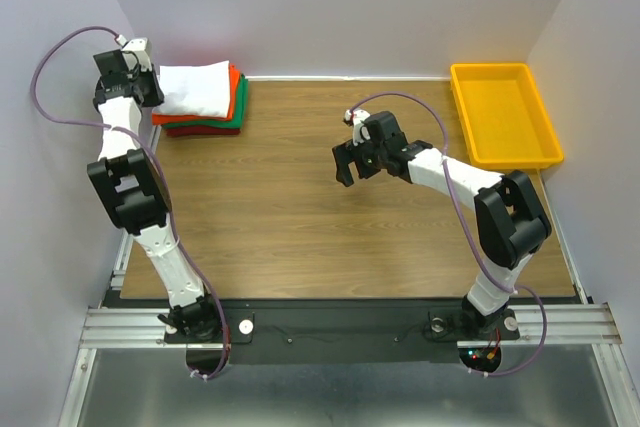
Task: Fold and stack the t-shirts
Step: Neatly place the folded tshirt to the corner
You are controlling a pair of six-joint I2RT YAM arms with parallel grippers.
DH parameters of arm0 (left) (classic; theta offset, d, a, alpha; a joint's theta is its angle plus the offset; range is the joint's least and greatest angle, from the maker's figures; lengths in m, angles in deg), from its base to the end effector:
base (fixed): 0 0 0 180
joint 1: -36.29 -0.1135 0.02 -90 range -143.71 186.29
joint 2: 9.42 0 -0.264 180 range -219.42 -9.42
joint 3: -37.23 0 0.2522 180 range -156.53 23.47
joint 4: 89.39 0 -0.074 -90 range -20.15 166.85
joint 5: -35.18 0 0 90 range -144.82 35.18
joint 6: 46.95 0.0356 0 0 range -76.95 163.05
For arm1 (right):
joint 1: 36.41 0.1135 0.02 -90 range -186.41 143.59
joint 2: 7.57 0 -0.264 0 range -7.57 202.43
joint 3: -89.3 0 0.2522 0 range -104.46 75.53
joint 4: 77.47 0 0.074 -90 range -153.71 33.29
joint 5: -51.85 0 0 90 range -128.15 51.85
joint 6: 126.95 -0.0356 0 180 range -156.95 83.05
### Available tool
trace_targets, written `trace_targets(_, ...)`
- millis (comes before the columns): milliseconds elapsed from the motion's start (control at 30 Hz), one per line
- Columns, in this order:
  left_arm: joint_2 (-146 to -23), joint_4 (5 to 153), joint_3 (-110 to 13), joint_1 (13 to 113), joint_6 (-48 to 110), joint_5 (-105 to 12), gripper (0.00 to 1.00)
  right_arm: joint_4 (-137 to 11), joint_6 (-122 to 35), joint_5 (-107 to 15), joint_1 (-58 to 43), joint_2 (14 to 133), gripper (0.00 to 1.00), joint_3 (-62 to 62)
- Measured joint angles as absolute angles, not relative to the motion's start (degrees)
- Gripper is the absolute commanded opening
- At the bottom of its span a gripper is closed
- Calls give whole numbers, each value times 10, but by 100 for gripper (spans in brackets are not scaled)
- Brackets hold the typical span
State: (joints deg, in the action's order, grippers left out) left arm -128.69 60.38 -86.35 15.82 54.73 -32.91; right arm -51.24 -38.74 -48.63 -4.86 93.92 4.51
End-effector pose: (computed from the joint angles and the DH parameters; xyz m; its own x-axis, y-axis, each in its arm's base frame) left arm 0.4701 0.1613 0.3160 -0.4031 0.0500 -0.9138 0.0731 0.9971 0.0223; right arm 0.3323 0.2117 0.2255 -0.5998 -0.3322 -0.7280 -0.6096 0.7790 0.1467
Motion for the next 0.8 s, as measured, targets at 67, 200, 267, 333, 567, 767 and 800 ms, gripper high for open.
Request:
trace_targets(67,-1295,604,-859,157,547,-338,20,-512,-387,-486,-49,939,100,45)
trace_targets(200,-1312,597,-856,151,548,-360,19,-512,-386,-484,-49,939,100,45)
trace_targets(267,-1313,596,-855,149,548,-371,19,-512,-386,-484,-49,939,100,45)
trace_targets(333,-1313,594,-854,148,550,-385,21,-512,-386,-482,-49,939,100,46)
trace_targets(567,-1313,588,-854,147,564,-419,52,-509,-378,-470,-49,932,100,59)
trace_targets(767,-1269,568,-853,147,576,-435,91,-501,-364,-455,-55,881,100,82)
trace_targets(800,-1252,564,-853,147,576,-436,92,-498,-362,-454,-59,871,100,84)
